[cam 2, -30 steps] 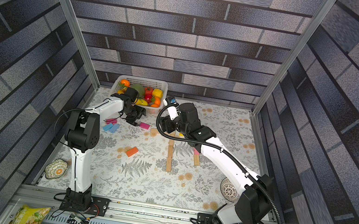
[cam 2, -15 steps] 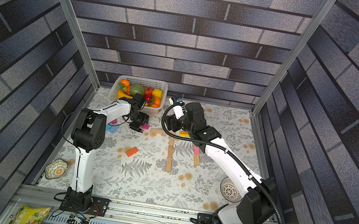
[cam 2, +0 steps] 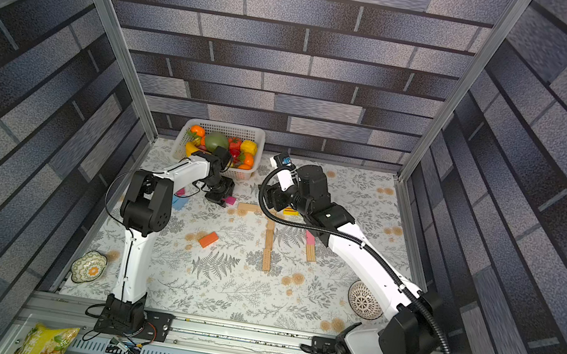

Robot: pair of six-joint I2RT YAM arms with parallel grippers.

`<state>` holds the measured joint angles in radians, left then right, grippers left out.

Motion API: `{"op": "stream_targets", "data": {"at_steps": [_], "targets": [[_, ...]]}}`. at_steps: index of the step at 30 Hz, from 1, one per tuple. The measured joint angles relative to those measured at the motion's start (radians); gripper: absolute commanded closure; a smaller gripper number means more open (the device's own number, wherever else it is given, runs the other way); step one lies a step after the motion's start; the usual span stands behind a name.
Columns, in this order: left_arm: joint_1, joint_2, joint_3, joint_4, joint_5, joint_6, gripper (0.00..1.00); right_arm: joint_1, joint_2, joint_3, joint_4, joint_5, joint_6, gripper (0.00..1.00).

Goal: Assemble the number 7 with building blocks
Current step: Pick up the building block from the center of the board, then place the building block at the center of the board.

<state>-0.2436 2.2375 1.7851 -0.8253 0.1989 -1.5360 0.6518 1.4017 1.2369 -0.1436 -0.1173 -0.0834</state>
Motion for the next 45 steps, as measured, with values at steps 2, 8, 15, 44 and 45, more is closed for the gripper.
{"op": "stream_targets", "data": {"at_steps": [2,8,15,44,45], "targets": [[0.002,0.002,0.004,-0.007,-0.002,-0.003,0.56,-0.002,-0.002,-0.010,0.006,-0.004,0.000,0.24],[0.005,0.004,0.004,-0.013,-0.006,-0.018,0.70,-0.009,-0.004,-0.020,0.021,-0.019,0.000,0.24],[0.033,-0.039,-0.064,0.026,-0.014,-0.030,0.75,-0.009,-0.003,-0.023,0.027,-0.046,0.009,0.25],[0.169,-0.129,-0.206,0.104,-0.046,-0.035,0.47,-0.009,0.023,-0.032,0.086,-0.087,0.114,0.17],[0.169,-0.129,-0.204,0.104,-0.046,-0.034,0.45,-0.009,0.026,-0.034,0.089,-0.086,0.115,0.17]]}}
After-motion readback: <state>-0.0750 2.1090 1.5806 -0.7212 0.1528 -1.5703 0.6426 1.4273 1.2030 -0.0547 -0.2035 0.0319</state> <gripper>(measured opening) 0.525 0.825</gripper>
